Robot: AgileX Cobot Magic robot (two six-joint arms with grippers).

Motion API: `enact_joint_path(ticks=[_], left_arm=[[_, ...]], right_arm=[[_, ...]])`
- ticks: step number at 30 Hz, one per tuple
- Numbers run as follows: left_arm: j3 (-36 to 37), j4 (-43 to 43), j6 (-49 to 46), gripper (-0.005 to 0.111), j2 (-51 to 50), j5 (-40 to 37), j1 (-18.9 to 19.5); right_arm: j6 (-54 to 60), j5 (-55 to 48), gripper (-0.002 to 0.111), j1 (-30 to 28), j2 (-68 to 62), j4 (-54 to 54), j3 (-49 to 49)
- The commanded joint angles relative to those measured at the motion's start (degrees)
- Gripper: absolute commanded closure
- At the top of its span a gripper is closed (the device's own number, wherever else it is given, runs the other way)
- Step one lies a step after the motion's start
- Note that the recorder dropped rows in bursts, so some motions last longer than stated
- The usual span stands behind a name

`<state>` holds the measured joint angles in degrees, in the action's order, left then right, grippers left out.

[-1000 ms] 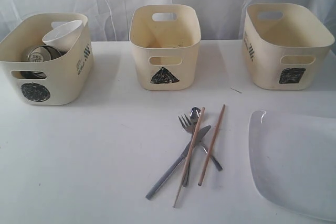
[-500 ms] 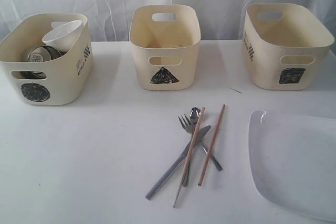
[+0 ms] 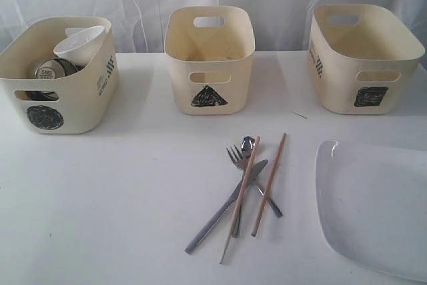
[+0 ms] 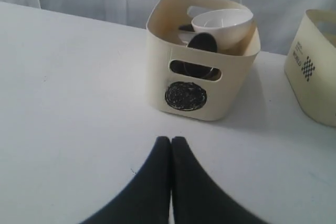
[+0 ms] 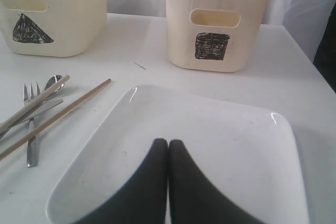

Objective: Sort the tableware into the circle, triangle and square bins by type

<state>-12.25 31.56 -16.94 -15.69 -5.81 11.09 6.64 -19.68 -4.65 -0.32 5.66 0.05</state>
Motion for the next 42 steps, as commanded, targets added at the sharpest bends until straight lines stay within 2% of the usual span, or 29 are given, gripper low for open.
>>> enact_joint_path(ticks=[1, 4, 9, 13, 15, 20, 21, 22, 24, 28, 34, 37, 42], left_arm=[[1.2, -0.61, -2.28, 0.107, 0.27, -0.86, -0.38], [3.63, -2.99, -3.37, 0.107, -0.27, -2.96, -0.38], [9.44, -2.26, -2.3, 0.107, -1.7, -6.21, -0.44], [12.25, -2.26, -2.96, 0.107, 7.86, -7.33, -0.44], [12.25, -2.26, -6.57, 0.107, 10.86, -7.72, -0.44], [12.25, -3.14, -9.83, 0.107, 11.68, -5.19, -0.44], [12.25, -8.74, -6.04, 0.107, 11.68, -6.06, -0.33], [12.25, -20.9, 5.35, 0.107, 11.68, -7.96, -0.33], [12.25, -33.03, 22.13, 0.107, 11.98, -9.99, -0.44], [12.25, -32.69, 23.59, 0.107, 15.57, -9.06, -0.44], [12.25, -31.56, 26.22, 0.107, 15.69, -9.5, -0.4], [12.25, -31.98, 21.06, 0.107, 15.69, -8.99, -0.4], [12.25, -31.98, 21.06, 0.107, 15.69, -8.84, -0.4]], right_arm=[[0.02, 0.38, 0.108, 0.22, 0.32, -0.07, -0.05], [0.02, 0.38, 0.108, 0.22, 0.32, -0.07, -0.05], [0.02, 0.38, 0.108, 0.22, 0.32, -0.07, -0.05], [0.02, 0.49, 0.108, 0.22, 0.32, 0.06, -0.05], [0.02, 0.49, 0.108, 0.22, 0.32, 0.06, -0.05], [0.02, 0.38, 0.108, 0.22, 0.32, 0.05, -0.05], [0.02, 0.38, 0.108, 0.22, 0.32, 0.05, -0.05], [0.02, 0.38, 0.108, 0.22, 0.32, 0.05, -0.05], [0.02, 0.38, 0.108, 0.22, 0.32, 0.05, -0.05], [0.02, 0.49, 0.108, 0.22, 0.32, 0.05, -0.05], [0.02, 0.48, 0.108, 0.22, 0.32, 0.05, -0.05], [0.02, 0.38, 0.108, 0.22, 0.32, 0.05, -0.05], [0.02, 0.48, 0.108, 0.22, 0.32, 0.05, -0.05]])
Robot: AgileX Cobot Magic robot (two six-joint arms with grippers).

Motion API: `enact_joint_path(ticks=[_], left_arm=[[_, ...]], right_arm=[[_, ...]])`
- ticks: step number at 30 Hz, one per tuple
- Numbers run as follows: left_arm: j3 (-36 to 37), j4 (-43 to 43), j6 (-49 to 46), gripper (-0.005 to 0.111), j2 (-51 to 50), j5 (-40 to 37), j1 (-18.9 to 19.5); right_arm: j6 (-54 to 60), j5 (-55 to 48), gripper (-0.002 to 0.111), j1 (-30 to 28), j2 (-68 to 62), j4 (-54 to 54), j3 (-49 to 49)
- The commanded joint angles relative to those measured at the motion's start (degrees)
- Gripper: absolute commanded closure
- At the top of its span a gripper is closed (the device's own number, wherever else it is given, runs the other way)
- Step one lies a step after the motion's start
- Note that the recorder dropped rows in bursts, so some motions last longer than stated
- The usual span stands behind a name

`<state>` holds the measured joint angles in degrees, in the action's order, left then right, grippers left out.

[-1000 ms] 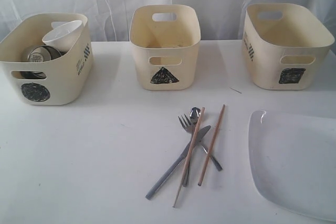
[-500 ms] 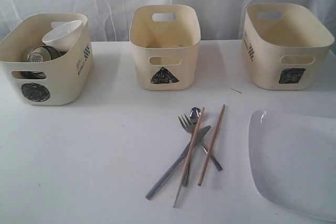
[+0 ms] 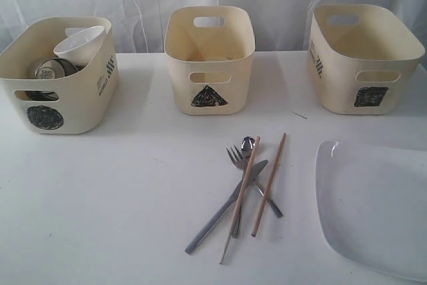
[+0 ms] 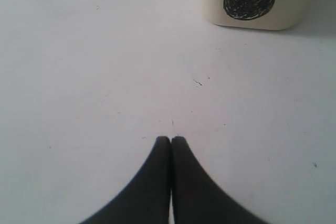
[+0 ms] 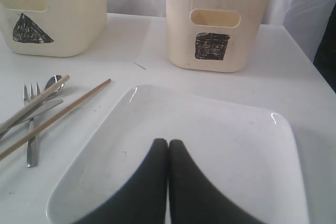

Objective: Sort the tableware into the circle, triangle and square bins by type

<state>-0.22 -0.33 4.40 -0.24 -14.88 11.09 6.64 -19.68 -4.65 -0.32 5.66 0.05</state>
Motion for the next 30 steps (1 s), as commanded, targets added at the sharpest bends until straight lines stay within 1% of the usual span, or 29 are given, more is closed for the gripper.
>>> enact_joint_path(ticks=[1, 10, 13, 15, 17, 21, 25, 26, 27, 28, 29, 30], left_arm=[[0.22, -0.09, -0.28, 0.107, 0.24, 0.23, -0.4], [0.22, -0.09, -0.28, 0.107, 0.24, 0.23, -0.4], [0.22, -0.09, -0.28, 0.107, 0.24, 0.23, -0.4], [0.22, -0.09, -0.28, 0.107, 0.24, 0.23, -0.4], [0.22, -0.09, -0.28, 0.107, 0.24, 0.23, -0.4], [0.22, -0.09, -0.28, 0.107, 0.24, 0.23, -0.4], [0.22, -0.09, -0.28, 0.107, 0.24, 0.23, -0.4], [0.22, -0.09, -0.28, 0.107, 0.24, 0.23, -0.4], [0.22, -0.09, -0.28, 0.107, 0.24, 0.23, -0.4], [0.22, -0.09, -0.28, 0.107, 0.24, 0.23, -0.4], [0.22, -0.09, -0.28, 0.107, 0.24, 0.23, -0.4], [0.22, -0.09, -0.28, 0.107, 0.24, 0.23, -0.4]], right_arm=[[0.02, 0.48, 0.108, 0.22, 0.32, 0.05, -0.05], [0.02, 0.78, 0.108, 0.22, 0.32, 0.08, -0.05], [0.02, 6.33, 0.108, 0.22, 0.32, 7.13, -0.05], [0.02, 12.07, 0.108, 0.22, 0.32, 11.7, -0.05], [0.02, 18.36, 0.108, 0.22, 0.32, 12.6, -0.05], [-5.11, 36.99, 0.108, 0.22, 0.32, 14.45, -0.05], [-12.31, 61.56, 0.108, 0.22, 0.32, 15.26, -0.05], [-15.16, 71.43, 0.108, 0.22, 0.32, 15.26, -0.05], [-15.02, 76.98, 0.108, 0.22, 0.32, 17.13, -0.05], [-14.61, 80.5, 0.108, 0.22, 0.32, 20.21, 0.39], [-17.3, 81.83, 0.108, 0.22, 0.32, 24.33, 2.53], [-21.12, 80.39, 0.108, 0.22, -0.21, 26.31, 4.56]])
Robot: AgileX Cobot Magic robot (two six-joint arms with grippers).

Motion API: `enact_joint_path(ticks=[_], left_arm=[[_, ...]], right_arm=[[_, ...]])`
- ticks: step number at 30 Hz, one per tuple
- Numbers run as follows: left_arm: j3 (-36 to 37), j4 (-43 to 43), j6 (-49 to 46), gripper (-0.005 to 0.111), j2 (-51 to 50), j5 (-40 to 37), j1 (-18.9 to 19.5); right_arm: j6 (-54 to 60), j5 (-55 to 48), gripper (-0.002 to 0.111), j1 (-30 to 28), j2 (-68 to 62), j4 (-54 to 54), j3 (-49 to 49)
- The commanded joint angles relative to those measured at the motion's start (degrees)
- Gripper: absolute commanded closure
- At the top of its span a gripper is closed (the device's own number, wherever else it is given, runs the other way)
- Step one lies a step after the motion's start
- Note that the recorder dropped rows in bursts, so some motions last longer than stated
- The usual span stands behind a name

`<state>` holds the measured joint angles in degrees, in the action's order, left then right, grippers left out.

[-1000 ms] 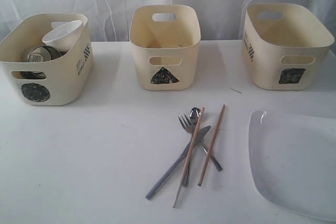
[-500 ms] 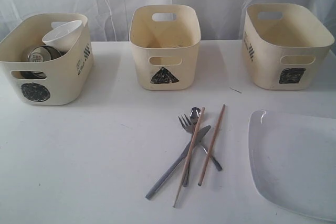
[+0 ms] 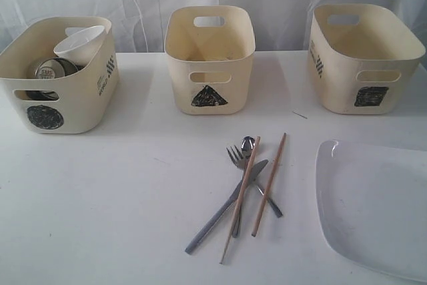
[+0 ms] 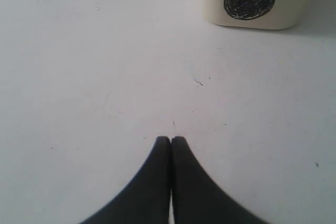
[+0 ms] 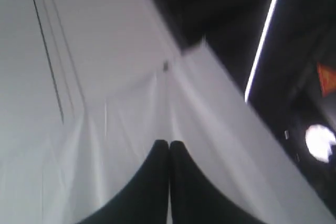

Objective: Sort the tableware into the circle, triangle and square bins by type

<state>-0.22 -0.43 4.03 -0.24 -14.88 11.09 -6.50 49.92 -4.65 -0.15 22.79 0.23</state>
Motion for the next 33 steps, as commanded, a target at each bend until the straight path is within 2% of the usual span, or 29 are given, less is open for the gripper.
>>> enact_joint_path(ticks=[1, 2, 4, 6, 7, 8, 10, 11, 13, 16, 20, 24, 26, 28, 31, 33], left_arm=[[0.22, 0.02, 0.08, 0.107, 0.24, 0.23, -0.4], [0.22, 0.02, 0.08, 0.107, 0.24, 0.23, -0.4], [0.22, 0.02, 0.08, 0.107, 0.24, 0.23, -0.4], [0.22, 0.02, 0.08, 0.107, 0.24, 0.23, -0.4], [0.22, 0.02, 0.08, 0.107, 0.24, 0.23, -0.4], [0.22, 0.02, 0.08, 0.107, 0.24, 0.23, -0.4], [0.22, 0.02, 0.08, 0.107, 0.24, 0.23, -0.4], [0.22, 0.02, 0.08, 0.107, 0.24, 0.23, -0.4], [0.22, 0.02, 0.08, 0.107, 0.24, 0.23, -0.4], [0.22, 0.02, 0.08, 0.107, 0.24, 0.23, -0.4], [0.22, 0.02, 0.08, 0.107, 0.24, 0.23, -0.4], [0.22, 0.02, 0.08, 0.107, 0.24, 0.23, -0.4], [0.22, 0.02, 0.08, 0.107, 0.24, 0.23, -0.4], [0.22, 0.02, -0.03, 0.107, 0.24, 0.24, -0.4], [0.22, 0.02, -0.03, 0.107, 0.24, 0.24, -0.4], [0.22, 0.02, -0.03, 0.107, 0.24, 0.24, -0.4]], right_arm=[[-12.48, 7.77, 0.108, 0.22, -1.84, 9.14, 7.42], [-19.23, 1.27, 0.108, 0.22, -4.27, 5.85, 11.07], [-24.35, -10.29, 0.108, 0.22, -9.22, -6.35, 19.08], [-25.11, -22.06, 0.108, 0.22, -18.27, -33.96, 28.97], [-29.02, -27.17, 0.108, 0.22, -23.89, -50.06, 33.43], [-36.7, -31.64, 0.108, 0.22, -30.01, -64.42, 37.17], [-55.31, -40.62, 0.108, 0.22, -41.01, -84.45, 42.21], [-63.21, -46.34, 0.108, 0.22, -46.69, -90.75, 44.12], [-70.52, -55.11, 0.108, 0.22, -56.61, -95.14, 46.07], [-68.85, -66.21, 0.108, 0.22, -66.24, -90.72, 46.3], [-48.69, -85.52, 0.108, 0.22, -72.44, -69.43, 46.3], [-36.9, -105.53, 0.108, 0.22, -73.93, -58.58, 46.3], [-27.06, -109.15, 0.108, 0.22, -73.63, -51.78, 46.3], [-13.92, -109.62, 0.108, 0.22, -73.21, -38.45, 46.3], [9.54, -107.59, 0.108, 0.76, -72.62, -7.38, 46.3], [20.53, -103.47, 0.108, 4.09, -73.02, 10.09, 46.54]])
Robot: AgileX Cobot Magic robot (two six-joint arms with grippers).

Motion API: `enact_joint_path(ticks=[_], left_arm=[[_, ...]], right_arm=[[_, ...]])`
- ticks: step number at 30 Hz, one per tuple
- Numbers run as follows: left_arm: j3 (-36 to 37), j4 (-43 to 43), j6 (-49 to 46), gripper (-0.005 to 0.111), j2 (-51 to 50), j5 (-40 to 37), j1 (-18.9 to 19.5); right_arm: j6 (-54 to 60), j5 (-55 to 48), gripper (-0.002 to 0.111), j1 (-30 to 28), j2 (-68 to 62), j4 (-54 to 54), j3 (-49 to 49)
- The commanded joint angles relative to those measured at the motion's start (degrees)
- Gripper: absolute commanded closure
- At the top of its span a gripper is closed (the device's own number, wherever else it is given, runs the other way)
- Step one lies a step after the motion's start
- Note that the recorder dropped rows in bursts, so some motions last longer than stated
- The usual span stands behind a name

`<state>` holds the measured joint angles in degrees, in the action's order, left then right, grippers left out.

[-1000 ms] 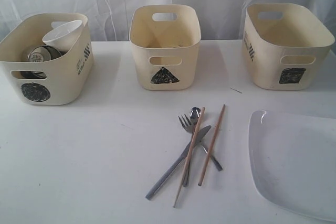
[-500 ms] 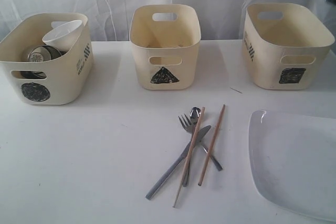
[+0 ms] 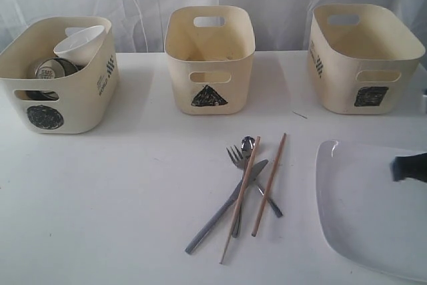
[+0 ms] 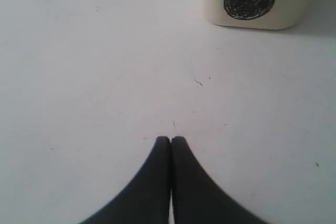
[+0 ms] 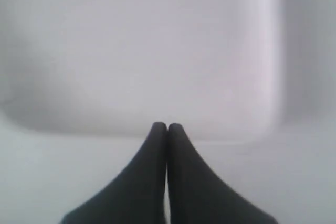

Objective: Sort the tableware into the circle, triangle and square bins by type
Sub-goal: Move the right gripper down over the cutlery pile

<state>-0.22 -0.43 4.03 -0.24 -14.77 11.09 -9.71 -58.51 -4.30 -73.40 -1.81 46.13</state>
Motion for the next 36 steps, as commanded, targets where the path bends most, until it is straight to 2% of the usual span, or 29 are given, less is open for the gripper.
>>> enact_joint_path(ticks=[1, 4, 8, 11, 13, 19, 29, 32, 36], left_arm=[[0.22, 0.02, -0.03, 0.107, 0.24, 0.12, -0.4], [0.22, 0.02, -0.03, 0.107, 0.24, 0.12, -0.4], [0.22, 0.02, -0.03, 0.107, 0.24, 0.12, -0.4], [0.22, 0.02, -0.03, 0.107, 0.24, 0.12, -0.4], [0.22, 0.02, -0.03, 0.107, 0.24, 0.12, -0.4], [0.22, 0.02, -0.03, 0.107, 0.24, 0.12, -0.4], [0.22, 0.02, -0.03, 0.107, 0.24, 0.12, -0.4], [0.22, 0.02, -0.03, 0.107, 0.24, 0.12, -0.4], [0.22, 0.02, -0.03, 0.107, 0.24, 0.12, -0.4]], right_arm=[[25.57, 7.3, 0.108, 5.78, -0.34, 37.64, 1.33], [22.32, 13.74, 0.108, 13.26, -5.19, 34.61, 5.98], [19.71, 8.25, 0.108, 18.36, -16.38, 29.36, 16.6], [19.95, 3.19, 0.108, 18.98, -23.46, 28.87, 23.36], [19.95, 3.96, 0.108, 18.98, -26.18, 27.66, 25.13], [19.77, 14.52, 0.108, 18.98, -31.02, 26.03, 25.14], [14.44, 15.21, 0.108, 18.98, -35.35, 29.6, 25.25], [14.44, 14.69, 0.1, 18.98, -35.35, 31.45, 26.2], [14.59, 13.22, 0.07, 18.98, -35.35, 31.33, 29.24]])
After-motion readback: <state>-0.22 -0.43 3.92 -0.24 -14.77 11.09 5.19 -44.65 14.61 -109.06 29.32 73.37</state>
